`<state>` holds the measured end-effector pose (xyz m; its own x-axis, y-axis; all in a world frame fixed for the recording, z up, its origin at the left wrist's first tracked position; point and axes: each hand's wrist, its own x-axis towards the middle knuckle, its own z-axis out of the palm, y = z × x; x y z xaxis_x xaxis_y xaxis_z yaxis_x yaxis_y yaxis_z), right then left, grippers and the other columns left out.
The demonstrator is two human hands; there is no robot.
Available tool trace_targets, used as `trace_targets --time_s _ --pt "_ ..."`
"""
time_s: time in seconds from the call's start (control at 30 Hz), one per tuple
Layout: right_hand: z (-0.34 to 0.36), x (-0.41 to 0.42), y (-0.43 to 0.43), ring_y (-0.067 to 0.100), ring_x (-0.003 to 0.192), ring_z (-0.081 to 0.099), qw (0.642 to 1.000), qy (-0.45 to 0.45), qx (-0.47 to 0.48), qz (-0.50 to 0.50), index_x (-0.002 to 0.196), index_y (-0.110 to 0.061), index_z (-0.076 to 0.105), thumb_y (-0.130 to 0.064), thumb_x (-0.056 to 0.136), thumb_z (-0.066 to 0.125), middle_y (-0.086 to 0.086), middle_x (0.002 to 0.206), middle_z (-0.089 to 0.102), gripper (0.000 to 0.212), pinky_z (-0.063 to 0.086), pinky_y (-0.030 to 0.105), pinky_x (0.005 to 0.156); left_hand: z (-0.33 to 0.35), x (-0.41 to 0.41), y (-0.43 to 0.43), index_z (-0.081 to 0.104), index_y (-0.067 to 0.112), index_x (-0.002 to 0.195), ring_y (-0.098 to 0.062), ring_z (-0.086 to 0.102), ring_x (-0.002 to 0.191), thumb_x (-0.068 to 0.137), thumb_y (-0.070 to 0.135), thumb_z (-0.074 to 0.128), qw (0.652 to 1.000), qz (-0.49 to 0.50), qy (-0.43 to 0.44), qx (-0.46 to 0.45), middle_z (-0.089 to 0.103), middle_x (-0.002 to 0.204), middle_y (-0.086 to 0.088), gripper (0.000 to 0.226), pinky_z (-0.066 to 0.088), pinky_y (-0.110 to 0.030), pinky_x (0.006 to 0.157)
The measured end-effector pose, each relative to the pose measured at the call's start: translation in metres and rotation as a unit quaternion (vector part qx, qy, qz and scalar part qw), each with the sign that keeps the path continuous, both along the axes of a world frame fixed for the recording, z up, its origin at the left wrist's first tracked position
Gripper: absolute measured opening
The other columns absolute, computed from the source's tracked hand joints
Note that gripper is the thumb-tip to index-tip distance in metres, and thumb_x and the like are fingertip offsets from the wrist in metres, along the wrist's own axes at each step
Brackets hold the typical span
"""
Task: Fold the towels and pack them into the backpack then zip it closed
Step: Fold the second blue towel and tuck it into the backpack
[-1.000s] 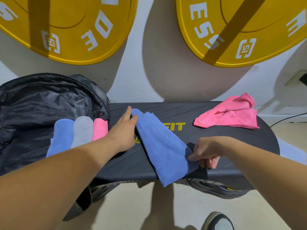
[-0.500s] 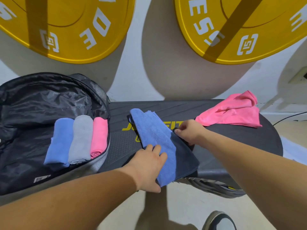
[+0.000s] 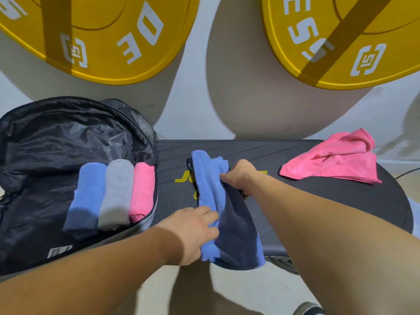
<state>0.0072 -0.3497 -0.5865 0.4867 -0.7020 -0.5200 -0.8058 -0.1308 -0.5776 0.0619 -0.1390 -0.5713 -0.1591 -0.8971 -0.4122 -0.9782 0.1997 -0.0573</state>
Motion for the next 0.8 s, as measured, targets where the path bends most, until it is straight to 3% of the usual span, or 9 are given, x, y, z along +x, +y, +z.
trace_targets --time_s 0.1,0.2,0.33,0.37,0.43,0.53,0.63,0.7,0.8 --pt "0.002 -0.013 -0.011 0.021 0.066 0.053 0.996 -0.065 -0.055 -0.029 0.080 -0.013 0.053 -0.023 0.091 0.061 -0.001 0.071 0.055 0.016 0.038 0.025 0.052 -0.003 0.009 0.004 0.063 0.016 0.102 -0.034 0.059 0.109 0.078 0.033 0.045 0.999 -0.014 0.026 -0.041 0.060 0.119 -0.009 0.034 0.051 -0.040 0.078" --pt "0.001 -0.034 -0.026 0.024 0.078 0.054 0.983 -0.119 -0.122 -0.068 0.076 -0.019 0.044 -0.031 0.095 0.062 -0.004 0.073 0.053 0.028 0.035 0.028 0.055 -0.008 0.005 0.002 0.065 0.020 0.092 -0.032 0.071 0.101 0.071 0.036 0.040 0.996 -0.004 0.019 -0.092 0.072 0.107 -0.007 0.036 0.062 -0.036 0.069" --pt "0.003 -0.055 -0.038 0.025 0.098 0.056 0.988 -0.075 -0.114 -0.065 0.116 -0.011 0.052 -0.039 0.096 0.059 0.000 0.104 0.058 0.035 0.041 0.032 0.078 -0.011 -0.005 0.000 0.064 0.020 0.106 -0.036 0.069 0.114 0.067 0.037 0.066 0.991 0.018 -0.023 -0.131 0.071 0.123 -0.015 0.043 0.062 -0.040 0.081" --pt "0.005 -0.060 -0.038 0.027 0.102 0.056 0.988 -0.034 -0.149 -0.036 0.124 -0.010 0.050 -0.039 0.096 0.058 0.005 0.115 0.056 0.040 0.044 0.034 0.082 -0.012 -0.008 0.001 0.061 0.019 0.111 -0.036 0.065 0.119 0.065 0.036 0.072 0.990 0.011 -0.033 -0.136 0.067 0.130 -0.015 0.050 0.060 -0.042 0.086" --pt "0.015 -0.068 -0.032 0.032 0.102 0.060 0.971 0.022 -0.236 0.040 0.112 -0.014 0.055 -0.036 0.095 0.054 0.008 0.117 0.057 0.028 0.050 0.038 0.083 -0.012 -0.016 0.004 0.054 0.019 0.112 -0.034 0.063 0.111 0.068 0.027 0.076 0.987 -0.026 -0.038 -0.157 0.063 0.128 -0.011 0.050 0.056 -0.042 0.082" --pt "0.030 -0.081 -0.002 0.026 0.088 0.065 0.969 -0.010 -0.205 0.140 0.083 -0.021 0.057 -0.036 0.091 0.058 0.000 0.088 0.066 0.017 0.053 0.034 0.072 -0.013 -0.026 0.009 0.052 0.022 0.094 -0.026 0.051 0.080 0.075 0.017 0.071 0.979 -0.080 -0.020 -0.186 0.054 0.092 -0.002 0.028 0.043 -0.037 0.060" --pt "0.033 -0.106 0.046 0.022 0.075 0.059 0.946 -0.017 -0.185 0.268 0.075 -0.023 0.051 -0.049 0.090 0.061 -0.004 0.076 0.062 0.031 0.049 0.033 0.067 -0.011 -0.031 0.012 0.060 0.025 0.083 -0.022 0.057 0.074 0.081 0.030 0.074 0.982 -0.045 0.025 -0.183 0.055 0.079 0.002 0.015 0.045 -0.034 0.054" --pt "0.028 -0.127 0.067 0.019 0.076 0.054 0.913 -0.005 -0.220 0.343 0.081 -0.024 0.051 -0.064 0.085 0.061 -0.008 0.081 0.058 0.042 0.048 0.034 0.068 -0.008 -0.032 0.010 0.066 0.023 0.095 -0.022 0.060 0.092 0.095 0.037 0.061 0.980 0.037 0.092 -0.173 0.059 0.094 0.001 0.014 0.053 -0.039 0.066" --pt "0.015 -0.151 0.069 0.017 0.089 0.050 0.862 0.021 -0.282 0.420 0.098 -0.023 0.049 -0.076 0.074 0.064 -0.008 0.097 0.050 0.060 0.048 0.037 0.071 -0.008 -0.026 0.010 0.065 0.023 0.101 -0.018 0.048 0.104 0.102 0.040 0.051 0.964 0.143 0.170 -0.146 0.051 0.106 0.002 0.022 0.046 -0.038 0.082"
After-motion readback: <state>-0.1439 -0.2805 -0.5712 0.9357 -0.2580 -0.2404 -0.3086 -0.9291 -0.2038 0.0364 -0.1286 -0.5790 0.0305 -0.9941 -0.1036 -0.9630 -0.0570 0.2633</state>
